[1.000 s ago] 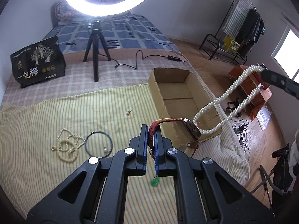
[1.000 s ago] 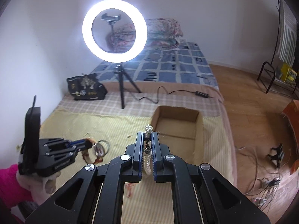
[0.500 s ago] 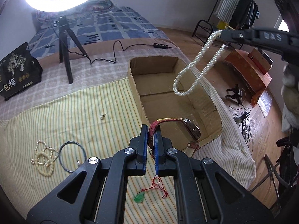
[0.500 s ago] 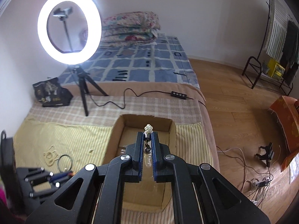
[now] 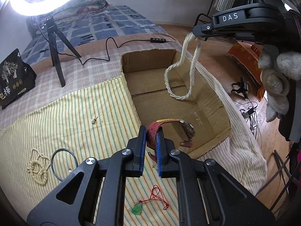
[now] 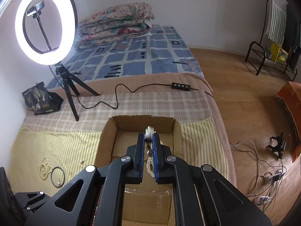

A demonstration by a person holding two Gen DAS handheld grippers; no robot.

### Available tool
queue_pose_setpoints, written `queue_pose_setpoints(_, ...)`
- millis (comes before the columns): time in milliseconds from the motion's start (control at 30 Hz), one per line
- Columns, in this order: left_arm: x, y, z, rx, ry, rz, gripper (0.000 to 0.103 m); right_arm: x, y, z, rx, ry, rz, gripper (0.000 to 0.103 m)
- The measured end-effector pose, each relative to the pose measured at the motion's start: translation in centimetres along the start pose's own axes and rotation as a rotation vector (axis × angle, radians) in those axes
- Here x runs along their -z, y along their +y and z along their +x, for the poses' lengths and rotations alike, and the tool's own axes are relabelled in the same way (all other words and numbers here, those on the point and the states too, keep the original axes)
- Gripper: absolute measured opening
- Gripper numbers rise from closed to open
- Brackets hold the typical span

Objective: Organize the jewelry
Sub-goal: 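Lower the watch and necklace into the box and open both tools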

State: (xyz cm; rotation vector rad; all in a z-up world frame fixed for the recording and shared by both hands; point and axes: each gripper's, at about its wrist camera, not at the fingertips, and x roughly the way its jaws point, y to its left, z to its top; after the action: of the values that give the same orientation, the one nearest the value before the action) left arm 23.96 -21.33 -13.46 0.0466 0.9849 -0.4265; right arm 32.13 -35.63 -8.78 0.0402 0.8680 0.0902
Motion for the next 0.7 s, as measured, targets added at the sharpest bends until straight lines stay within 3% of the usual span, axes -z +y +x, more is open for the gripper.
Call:
queue_pose_setpoints(67, 0.0, -0.1, 0.0, -0.002, -0.002, 0.002, 0.013, 0.0, -0.2, -0.1, 0.001, -0.003, 0.005, 0.010)
queue_pose_setpoints(200, -0.2, -0.1, -0.4, -0.006, -0.022, 0.000, 0.023, -0.1, -0.2, -0.2, 0.016, -0.017, -0.004, 0.046)
queue_pose_setpoints(367, -0.2, -0.4, -1.6, -0.022, -0.056, 0.024, 0.030, 0.0, -0.1, -0.7, 0.025, -0.038, 0.003, 0.051)
queue_pose_setpoints(433, -0.1, -0.5, -2.0, -0.025, -0.065, 0.029, 0.032, 0.0, -0.2, -0.9, 0.034, -0.045, 0.003, 0.063)
queue_pose_setpoints(700, 0.5, -0.7, -4.2, -0.049, -0.107, 0.056, 0.033, 0.4, 0.3, -2.5, 0.079, -0.077, -0.010, 0.064)
